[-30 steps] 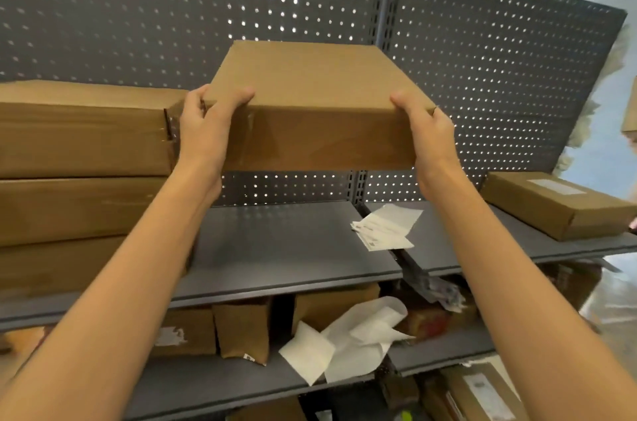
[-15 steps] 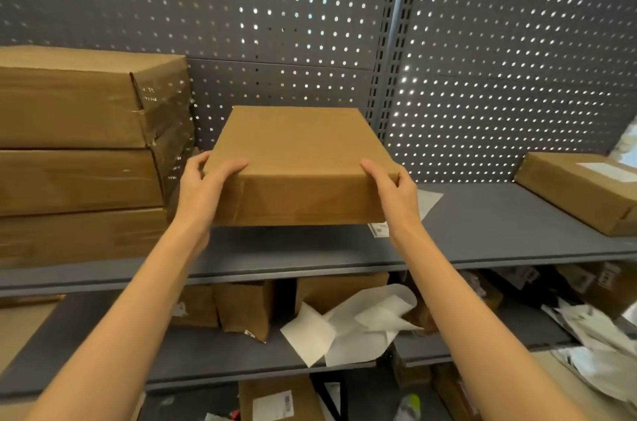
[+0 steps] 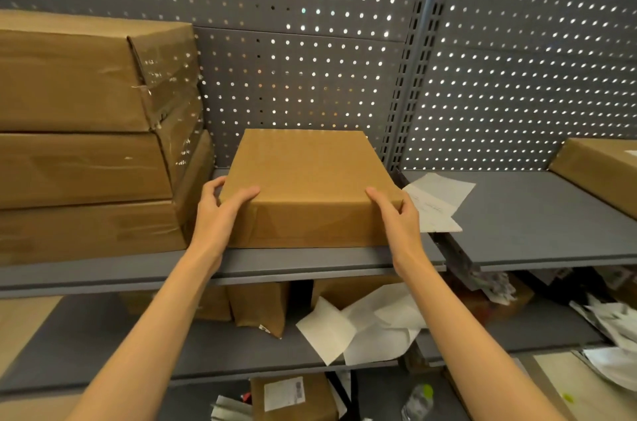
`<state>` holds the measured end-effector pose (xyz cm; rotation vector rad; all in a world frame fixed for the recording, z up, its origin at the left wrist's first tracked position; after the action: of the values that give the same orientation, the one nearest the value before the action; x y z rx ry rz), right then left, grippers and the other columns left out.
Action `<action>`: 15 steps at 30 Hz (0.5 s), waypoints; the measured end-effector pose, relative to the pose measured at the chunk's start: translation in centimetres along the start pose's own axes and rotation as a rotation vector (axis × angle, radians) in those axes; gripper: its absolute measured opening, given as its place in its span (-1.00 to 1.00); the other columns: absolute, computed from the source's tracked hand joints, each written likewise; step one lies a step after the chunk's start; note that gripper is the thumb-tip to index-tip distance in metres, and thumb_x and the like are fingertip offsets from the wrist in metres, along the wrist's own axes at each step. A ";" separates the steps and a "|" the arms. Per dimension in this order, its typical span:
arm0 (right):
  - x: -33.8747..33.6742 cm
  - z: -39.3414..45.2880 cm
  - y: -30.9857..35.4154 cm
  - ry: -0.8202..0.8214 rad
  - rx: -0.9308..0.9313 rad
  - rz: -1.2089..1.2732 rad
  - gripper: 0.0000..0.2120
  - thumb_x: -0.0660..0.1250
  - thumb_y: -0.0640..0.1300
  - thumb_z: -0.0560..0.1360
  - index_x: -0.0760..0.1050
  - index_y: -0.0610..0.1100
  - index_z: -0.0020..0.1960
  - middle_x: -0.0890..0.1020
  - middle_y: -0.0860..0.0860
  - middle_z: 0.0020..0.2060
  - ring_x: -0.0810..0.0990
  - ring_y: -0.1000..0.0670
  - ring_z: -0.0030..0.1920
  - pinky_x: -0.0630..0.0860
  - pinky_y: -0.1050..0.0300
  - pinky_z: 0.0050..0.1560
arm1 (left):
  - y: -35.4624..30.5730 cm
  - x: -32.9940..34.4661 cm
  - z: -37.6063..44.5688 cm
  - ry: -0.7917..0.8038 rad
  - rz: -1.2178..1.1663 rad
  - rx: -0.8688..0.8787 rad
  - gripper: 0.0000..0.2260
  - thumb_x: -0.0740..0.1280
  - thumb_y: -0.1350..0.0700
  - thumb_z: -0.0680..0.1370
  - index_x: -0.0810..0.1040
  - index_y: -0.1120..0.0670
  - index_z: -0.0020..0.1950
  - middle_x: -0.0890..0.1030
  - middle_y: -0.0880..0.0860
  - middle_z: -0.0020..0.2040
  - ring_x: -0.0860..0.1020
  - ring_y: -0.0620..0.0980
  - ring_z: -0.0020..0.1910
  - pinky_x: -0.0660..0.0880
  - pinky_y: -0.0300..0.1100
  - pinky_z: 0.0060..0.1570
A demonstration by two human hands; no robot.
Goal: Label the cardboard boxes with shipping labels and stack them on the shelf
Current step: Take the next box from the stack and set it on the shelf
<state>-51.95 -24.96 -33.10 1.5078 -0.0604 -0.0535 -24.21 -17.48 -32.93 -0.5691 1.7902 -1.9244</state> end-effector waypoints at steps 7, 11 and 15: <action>-0.2 1.0 -0.4 -0.005 0.015 0.018 -0.50 0.33 0.05 0.49 0.33 -0.06 0.37 0.47 0.06 0.10 0.42 0.24 -0.08 0.32 0.32 -0.21 | 0.0 0.8 -0.2 0.024 -0.014 0.001 -0.51 0.37 -0.01 0.49 0.27 -0.03 0.35 0.36 -0.06 0.15 0.37 -0.25 -0.08 0.32 -0.31 -0.17; -0.4 1.4 -0.6 0.020 0.037 0.034 -0.50 0.34 0.05 0.49 0.32 -0.06 0.37 0.47 0.09 0.06 0.42 0.25 -0.08 0.32 0.31 -0.22 | -0.1 1.2 -0.3 0.030 -0.022 -0.005 -0.57 0.36 -0.02 0.49 0.26 -0.08 0.28 0.35 -0.05 0.16 0.36 -0.27 -0.07 0.32 -0.30 -0.17; -0.3 1.4 -0.6 0.055 0.037 0.036 -0.50 0.34 0.05 0.49 0.32 -0.05 0.37 0.48 0.09 0.10 0.43 0.26 -0.06 0.33 0.33 -0.20 | -0.2 1.3 -0.6 0.017 -0.024 -0.011 -0.51 0.34 -0.02 0.50 0.25 -0.04 0.38 0.34 -0.05 0.15 0.35 -0.28 -0.09 0.31 -0.30 -0.19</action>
<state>-52.35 -26.40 -33.63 1.5438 -0.0452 0.0181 -25.61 -17.69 -32.79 -0.5825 1.8139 -1.9419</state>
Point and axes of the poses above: each hand's wrist, its own z-axis towards the middle knuckle, its own x-axis out of the palm, y = z × x, the point moved 8 cm from there along z, towards the middle knuckle
